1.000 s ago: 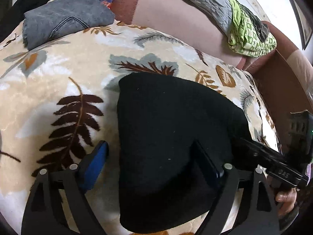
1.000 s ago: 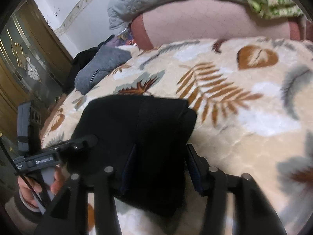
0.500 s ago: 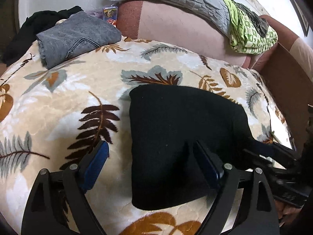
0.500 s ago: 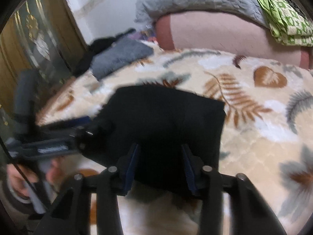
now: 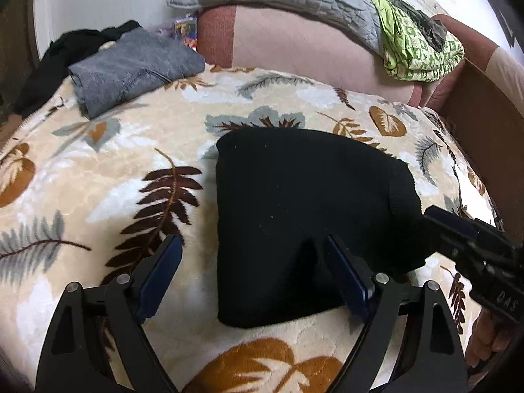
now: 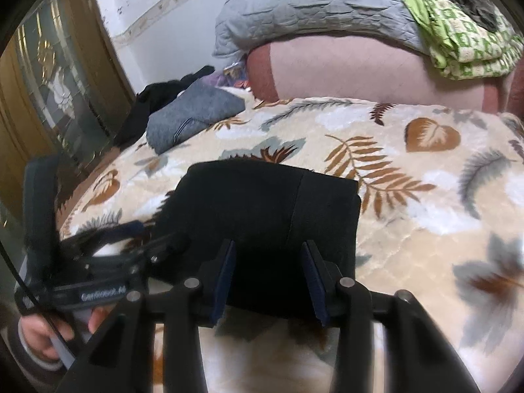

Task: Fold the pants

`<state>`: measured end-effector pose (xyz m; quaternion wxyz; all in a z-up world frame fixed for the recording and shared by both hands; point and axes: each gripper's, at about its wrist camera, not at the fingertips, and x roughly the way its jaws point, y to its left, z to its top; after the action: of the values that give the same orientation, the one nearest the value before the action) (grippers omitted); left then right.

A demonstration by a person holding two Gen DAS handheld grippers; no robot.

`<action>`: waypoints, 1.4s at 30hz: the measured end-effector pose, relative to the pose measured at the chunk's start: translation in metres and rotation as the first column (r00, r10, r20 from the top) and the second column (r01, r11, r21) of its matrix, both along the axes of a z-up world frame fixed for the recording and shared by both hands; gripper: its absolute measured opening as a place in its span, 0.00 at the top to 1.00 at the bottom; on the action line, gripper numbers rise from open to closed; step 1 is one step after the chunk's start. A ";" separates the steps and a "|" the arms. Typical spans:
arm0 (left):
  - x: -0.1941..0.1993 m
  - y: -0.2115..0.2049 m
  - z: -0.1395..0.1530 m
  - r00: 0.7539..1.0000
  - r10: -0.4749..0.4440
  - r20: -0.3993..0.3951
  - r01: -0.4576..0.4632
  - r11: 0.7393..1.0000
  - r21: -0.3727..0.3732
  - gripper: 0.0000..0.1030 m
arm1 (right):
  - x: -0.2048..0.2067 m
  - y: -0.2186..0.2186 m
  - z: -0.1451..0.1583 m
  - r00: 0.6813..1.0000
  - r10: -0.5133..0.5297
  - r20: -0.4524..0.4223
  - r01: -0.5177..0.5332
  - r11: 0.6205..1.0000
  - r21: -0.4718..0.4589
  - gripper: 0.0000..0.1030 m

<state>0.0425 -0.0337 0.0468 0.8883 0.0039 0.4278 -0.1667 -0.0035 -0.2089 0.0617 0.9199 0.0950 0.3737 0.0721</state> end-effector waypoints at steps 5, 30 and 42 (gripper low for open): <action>-0.016 0.008 0.013 0.998 0.034 0.061 -0.034 0.999 0.015 0.13 | -0.011 0.004 0.008 0.999 -0.029 0.031 0.030 0.999 -0.019 0.52; -0.084 0.035 0.051 0.981 0.108 0.162 -0.111 0.994 0.014 0.13 | -0.069 0.019 0.037 0.993 -0.035 0.111 0.036 0.999 -0.011 0.39; -0.094 0.032 0.059 0.972 0.124 0.197 -0.134 0.990 0.039 0.13 | -0.077 0.018 0.041 0.993 -0.030 0.118 0.031 0.999 -0.007 0.39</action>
<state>-0.0512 -0.0015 0.1054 0.9344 0.0156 0.3426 -0.0962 -0.0806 -0.1910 0.1028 0.9418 0.0920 0.3175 0.0617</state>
